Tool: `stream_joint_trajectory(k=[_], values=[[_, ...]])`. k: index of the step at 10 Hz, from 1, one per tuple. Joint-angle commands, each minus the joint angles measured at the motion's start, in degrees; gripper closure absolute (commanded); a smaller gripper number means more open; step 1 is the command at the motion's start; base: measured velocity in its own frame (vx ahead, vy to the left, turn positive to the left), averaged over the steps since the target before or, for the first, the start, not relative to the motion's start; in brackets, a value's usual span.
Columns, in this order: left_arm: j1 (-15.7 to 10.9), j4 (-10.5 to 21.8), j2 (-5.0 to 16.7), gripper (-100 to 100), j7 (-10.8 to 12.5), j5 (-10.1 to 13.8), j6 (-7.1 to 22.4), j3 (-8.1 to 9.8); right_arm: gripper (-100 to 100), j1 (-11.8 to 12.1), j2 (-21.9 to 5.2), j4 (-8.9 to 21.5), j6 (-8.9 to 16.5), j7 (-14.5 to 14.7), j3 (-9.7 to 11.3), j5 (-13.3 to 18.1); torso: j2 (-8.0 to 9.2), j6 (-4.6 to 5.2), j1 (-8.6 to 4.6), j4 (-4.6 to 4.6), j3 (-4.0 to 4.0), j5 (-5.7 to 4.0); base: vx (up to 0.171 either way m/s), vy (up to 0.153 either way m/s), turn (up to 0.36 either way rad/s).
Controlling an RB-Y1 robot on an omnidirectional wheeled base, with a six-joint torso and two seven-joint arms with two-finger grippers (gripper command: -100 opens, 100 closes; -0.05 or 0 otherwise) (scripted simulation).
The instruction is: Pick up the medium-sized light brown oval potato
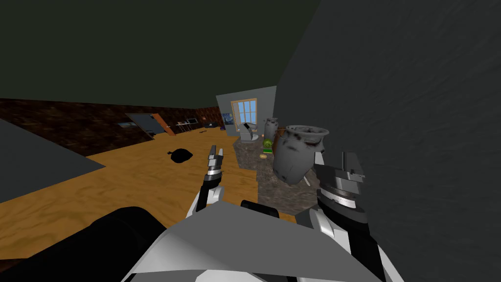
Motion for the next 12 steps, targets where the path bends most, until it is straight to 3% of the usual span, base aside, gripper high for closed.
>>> stream_joint_trajectory(k=[1, 12], values=[[0.00, 0.00, 0.00, 0, 0.00, 0.00, 0.00, 0.00, -100, -0.12, -1.74, 0.73, 0.20, 0.41, -0.11, 0.39, 0.00, 0.00, 0.00, 0.00, 0.00, 0.00, -0.011, 0.013, 0.040], [0.00, 0.00, 0.00, 0, 0.00, 0.00, 0.00, 0.00, -100, -2.89, -18.68, 13.15, 3.85, 7.60, -2.80, 7.21, -0.23, -0.14, 0.23, -0.13, -0.18, 0.02, -0.038, 0.050, 0.070]])
